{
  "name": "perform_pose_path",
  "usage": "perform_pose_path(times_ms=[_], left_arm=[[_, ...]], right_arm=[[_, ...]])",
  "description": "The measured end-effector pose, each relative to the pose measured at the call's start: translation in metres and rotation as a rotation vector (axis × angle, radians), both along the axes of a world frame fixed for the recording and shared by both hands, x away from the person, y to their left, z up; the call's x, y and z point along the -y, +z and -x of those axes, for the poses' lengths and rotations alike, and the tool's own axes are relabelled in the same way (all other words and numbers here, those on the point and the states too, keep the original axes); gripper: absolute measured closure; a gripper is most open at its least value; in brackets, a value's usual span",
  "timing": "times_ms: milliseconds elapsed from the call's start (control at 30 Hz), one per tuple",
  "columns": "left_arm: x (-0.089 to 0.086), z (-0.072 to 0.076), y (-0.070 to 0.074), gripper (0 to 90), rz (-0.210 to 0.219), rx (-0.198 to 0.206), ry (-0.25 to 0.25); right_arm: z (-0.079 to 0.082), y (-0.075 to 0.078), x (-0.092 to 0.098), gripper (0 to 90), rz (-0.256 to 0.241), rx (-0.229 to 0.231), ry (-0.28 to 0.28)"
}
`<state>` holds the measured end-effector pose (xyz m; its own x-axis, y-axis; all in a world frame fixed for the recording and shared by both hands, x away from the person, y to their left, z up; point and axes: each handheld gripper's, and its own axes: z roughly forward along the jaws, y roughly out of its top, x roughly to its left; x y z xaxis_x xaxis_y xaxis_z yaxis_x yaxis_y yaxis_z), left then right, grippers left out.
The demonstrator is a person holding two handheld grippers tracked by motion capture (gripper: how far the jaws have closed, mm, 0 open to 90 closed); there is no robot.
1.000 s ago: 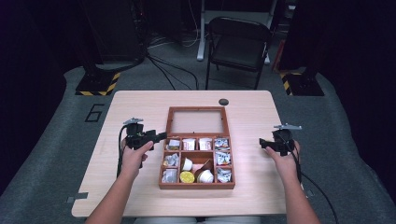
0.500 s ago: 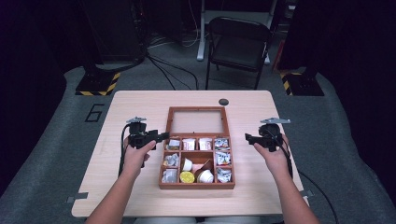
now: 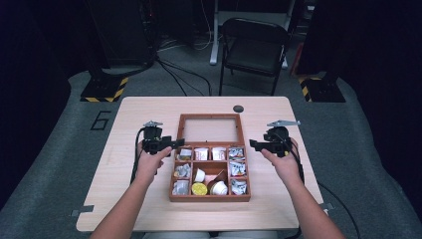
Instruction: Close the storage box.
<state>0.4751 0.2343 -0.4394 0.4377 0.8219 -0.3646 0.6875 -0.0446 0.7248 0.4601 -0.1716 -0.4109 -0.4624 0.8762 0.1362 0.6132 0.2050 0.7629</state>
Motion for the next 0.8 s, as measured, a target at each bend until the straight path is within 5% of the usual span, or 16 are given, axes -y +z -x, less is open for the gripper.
perform_pose_path(times_ms=[367, 533, 800], left_arm=[[0.001, -0.02, -0.009, 30.4, -0.002, -0.017, 0.022], [0.001, -0.028, -0.014, 32.0, -0.014, -0.019, 0.028], [0.001, -0.038, -0.019, 33.4, -0.016, -0.015, 0.042]], right_arm=[[-0.021, 0.0, -0.02, 34.0, 0.03, 0.005, 0.059], [-0.033, -0.008, -0.027, 35.2, 0.049, -0.025, 0.073], [-0.05, -0.018, -0.033, 39.1, 0.0, -0.088, 0.032]])
